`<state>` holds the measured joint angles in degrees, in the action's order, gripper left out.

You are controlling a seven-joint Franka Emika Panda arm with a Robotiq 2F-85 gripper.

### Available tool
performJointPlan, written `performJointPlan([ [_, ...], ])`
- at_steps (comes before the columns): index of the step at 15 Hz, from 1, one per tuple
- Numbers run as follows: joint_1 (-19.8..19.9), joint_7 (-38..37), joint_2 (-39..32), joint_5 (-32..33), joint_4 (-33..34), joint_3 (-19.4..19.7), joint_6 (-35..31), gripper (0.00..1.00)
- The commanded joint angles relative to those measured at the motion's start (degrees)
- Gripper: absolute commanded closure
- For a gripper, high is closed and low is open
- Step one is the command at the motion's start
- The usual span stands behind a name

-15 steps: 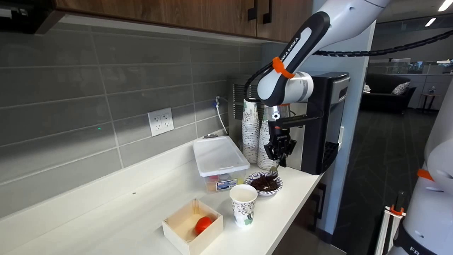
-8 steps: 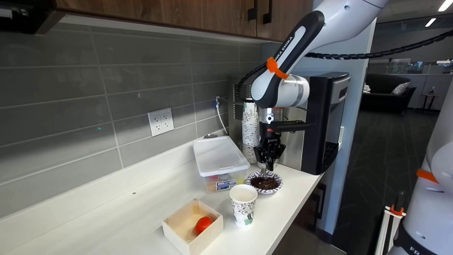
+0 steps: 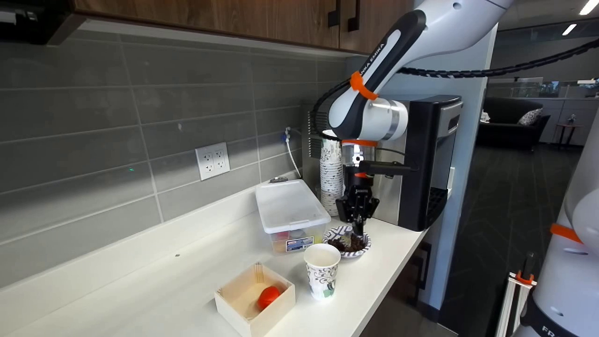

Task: Use the silver spatula to stir the contents of the white plate

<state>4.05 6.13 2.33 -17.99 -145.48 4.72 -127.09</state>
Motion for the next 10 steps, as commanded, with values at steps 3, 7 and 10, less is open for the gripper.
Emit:
performJointPlan([
  [3,2.00,-3.80,4.08,2.58,-0.95,1.89,5.95,0.99],
  [7,3.98,-9.29,5.49,7.59,-0.88,3.25,6.42,0.99],
  [10,5.14,-12.35,5.90,10.58,-0.60,3.90,6.65,0.99],
])
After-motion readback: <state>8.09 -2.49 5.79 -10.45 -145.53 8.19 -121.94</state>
